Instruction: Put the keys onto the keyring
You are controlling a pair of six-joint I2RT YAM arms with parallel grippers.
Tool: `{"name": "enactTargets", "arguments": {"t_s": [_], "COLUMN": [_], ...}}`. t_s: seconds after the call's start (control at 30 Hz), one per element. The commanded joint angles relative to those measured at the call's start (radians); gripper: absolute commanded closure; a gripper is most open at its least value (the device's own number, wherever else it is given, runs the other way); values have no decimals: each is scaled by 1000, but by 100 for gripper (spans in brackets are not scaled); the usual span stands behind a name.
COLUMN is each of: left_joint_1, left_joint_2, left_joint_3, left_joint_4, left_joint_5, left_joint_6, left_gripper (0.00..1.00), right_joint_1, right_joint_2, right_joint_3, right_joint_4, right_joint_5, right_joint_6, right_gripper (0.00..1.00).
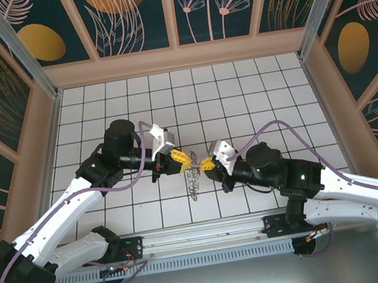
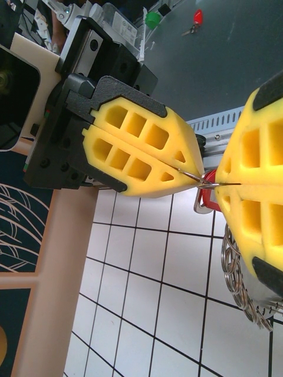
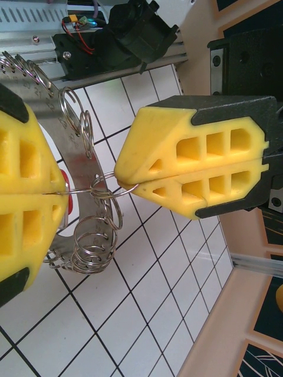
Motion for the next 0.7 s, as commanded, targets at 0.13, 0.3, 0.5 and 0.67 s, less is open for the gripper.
{"name": "enactTargets", "arguments": {"t_s": [0.13,0.3,0.5,0.67], "left_joint_1": [-7,-7,-6,-6], "left_joint_2": [-20,-19,-23,-20], "left_joint_3": [4,4,3,5], "left_joint_4": [32,33,33,31], "left_joint_5": [22,22,19,21], "left_joint_6": [-2,-3,-5,-4], "left_gripper": [100,100,100,100], "right_joint_1": [-1,-1,-1,-2], "right_joint_2": [-11,-11,-11,-5], "right_joint_3": [14,14,11,15], "right_joint_4": [24,24,29,34], "right_joint_5": [27,24,22,24], "right_joint_6": [21,22,22,19], "right_gripper": [100,100,100,100]}}
